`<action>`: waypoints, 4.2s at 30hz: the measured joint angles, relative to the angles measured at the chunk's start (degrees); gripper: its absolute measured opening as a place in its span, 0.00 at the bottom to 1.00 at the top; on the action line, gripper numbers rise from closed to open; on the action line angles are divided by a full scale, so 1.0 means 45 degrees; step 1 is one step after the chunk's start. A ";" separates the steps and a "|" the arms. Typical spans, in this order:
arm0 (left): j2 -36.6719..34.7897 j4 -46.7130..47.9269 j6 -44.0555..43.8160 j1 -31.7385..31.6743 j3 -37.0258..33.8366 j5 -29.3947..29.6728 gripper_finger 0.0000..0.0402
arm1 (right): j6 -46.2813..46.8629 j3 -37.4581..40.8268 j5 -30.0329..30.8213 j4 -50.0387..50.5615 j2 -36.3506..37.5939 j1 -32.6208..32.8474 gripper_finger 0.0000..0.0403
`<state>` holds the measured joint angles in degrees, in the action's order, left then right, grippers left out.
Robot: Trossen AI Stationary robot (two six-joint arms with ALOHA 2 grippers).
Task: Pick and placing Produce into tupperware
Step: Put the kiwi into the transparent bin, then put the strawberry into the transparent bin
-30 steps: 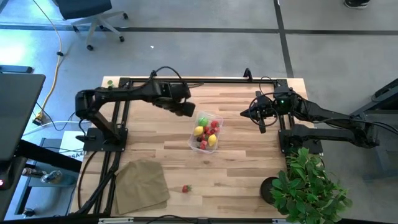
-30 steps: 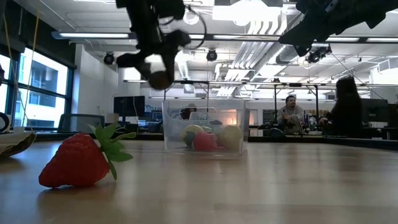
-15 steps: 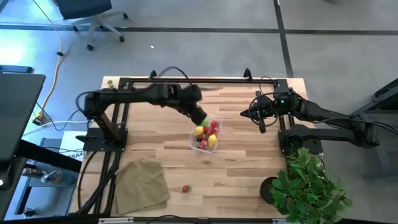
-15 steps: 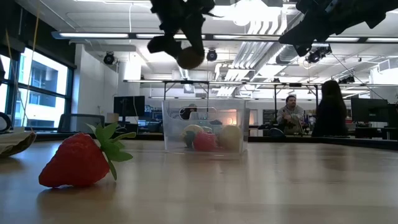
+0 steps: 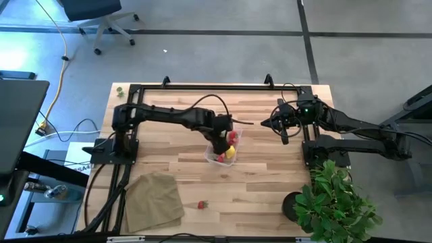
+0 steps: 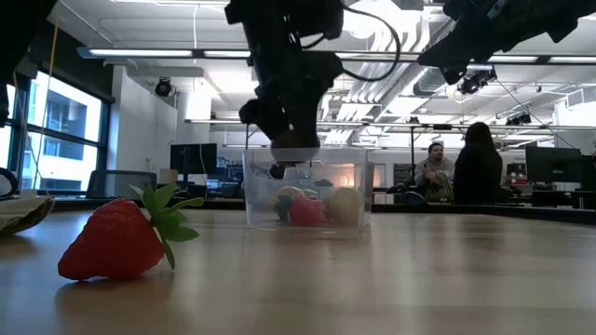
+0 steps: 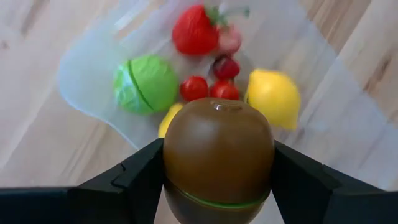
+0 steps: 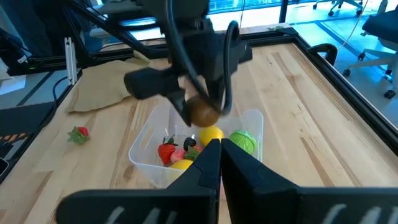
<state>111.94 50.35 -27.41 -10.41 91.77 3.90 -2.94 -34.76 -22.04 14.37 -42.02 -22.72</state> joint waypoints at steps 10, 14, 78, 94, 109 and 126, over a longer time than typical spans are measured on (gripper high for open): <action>0.0890 -0.0816 0.0081 -0.0010 -0.0010 0.0010 0.59 | 0.0000 0.0000 0.0005 0.0066 -0.0005 -0.0005 0.01; 0.0994 -0.0874 0.0000 -0.0015 -0.0015 -0.0058 0.59 | -0.0001 0.0000 0.0003 0.0109 -0.0005 -0.0001 0.01; -0.1936 0.8806 0.0720 0.4238 0.3232 0.2214 0.38 | -0.0004 0.0000 0.0005 0.0296 -0.0005 0.0000 0.01; -0.2090 0.4798 -0.1699 0.8942 0.0735 0.3022 0.12 | -0.0001 0.0000 0.0000 0.0288 0.0000 -0.0003 0.01; -0.1760 0.0564 -0.7620 0.9806 -0.1065 0.3033 0.01 | -0.0005 0.0000 0.0005 0.0287 0.0000 -0.0005 0.01; -0.0441 -0.0612 -0.5783 0.9599 -0.1114 0.2347 0.06 | 0.0000 0.0000 0.0005 0.0541 0.0000 -0.0005 0.01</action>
<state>109.96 47.59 -53.43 32.78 86.75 14.46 -2.94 -34.76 -22.02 16.81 -42.02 -22.74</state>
